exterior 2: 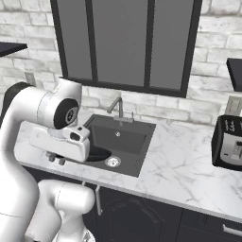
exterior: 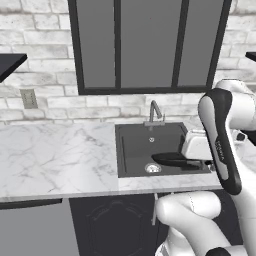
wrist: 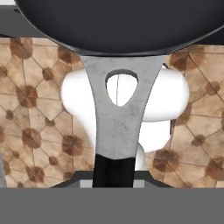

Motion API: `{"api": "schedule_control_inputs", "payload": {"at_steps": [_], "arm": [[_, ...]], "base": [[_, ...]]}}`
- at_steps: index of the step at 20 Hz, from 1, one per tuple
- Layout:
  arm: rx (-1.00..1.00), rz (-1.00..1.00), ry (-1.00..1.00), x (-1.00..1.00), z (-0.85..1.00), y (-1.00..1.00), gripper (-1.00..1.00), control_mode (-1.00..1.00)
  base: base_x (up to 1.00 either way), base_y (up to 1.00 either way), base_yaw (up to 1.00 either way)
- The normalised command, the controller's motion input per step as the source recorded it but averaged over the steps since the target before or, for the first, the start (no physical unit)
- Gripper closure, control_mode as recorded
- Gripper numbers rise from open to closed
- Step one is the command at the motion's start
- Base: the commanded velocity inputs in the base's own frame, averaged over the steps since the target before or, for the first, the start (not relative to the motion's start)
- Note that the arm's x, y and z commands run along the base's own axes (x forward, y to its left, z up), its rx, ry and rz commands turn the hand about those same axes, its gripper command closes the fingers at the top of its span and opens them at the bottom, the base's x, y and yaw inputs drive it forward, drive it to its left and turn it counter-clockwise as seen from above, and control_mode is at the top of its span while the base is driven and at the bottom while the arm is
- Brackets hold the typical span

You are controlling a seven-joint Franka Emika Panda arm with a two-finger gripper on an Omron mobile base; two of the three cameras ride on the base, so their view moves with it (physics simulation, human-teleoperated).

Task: Move the pot and pan from the stove into the sink.

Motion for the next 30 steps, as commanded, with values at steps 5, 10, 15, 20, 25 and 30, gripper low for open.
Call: {"api": "schedule_control_inputs", "payload": {"at_steps": [5,10,15,20,25,30], "arm": [[0.05,0.04,-0.04,0.11,-0.05,-0.17,1.0,-1.0],[0.03,0.03,0.0,0.25,-0.05,-0.07,1.0,-1.0],[0.0,0.03,0.0,0.31,-0.1,-0.02,1.0,-1.0],[0.0,0.01,0.0,0.24,-0.21,-0.01,1.0,-1.0],[0.0,0.0,0.0,0.21,-0.27,-0.03,1.0,-1.0],[0.0,0.0,0.0,0.22,-0.14,-0.06,1.0,-1.0]], "base": [[0.0,0.0,0.0],[0.0,0.0,0.0],[0.0,0.0,0.0],[0.0,0.0,0.0],[0.0,0.0,0.0],[0.0,0.0,0.0]]}}
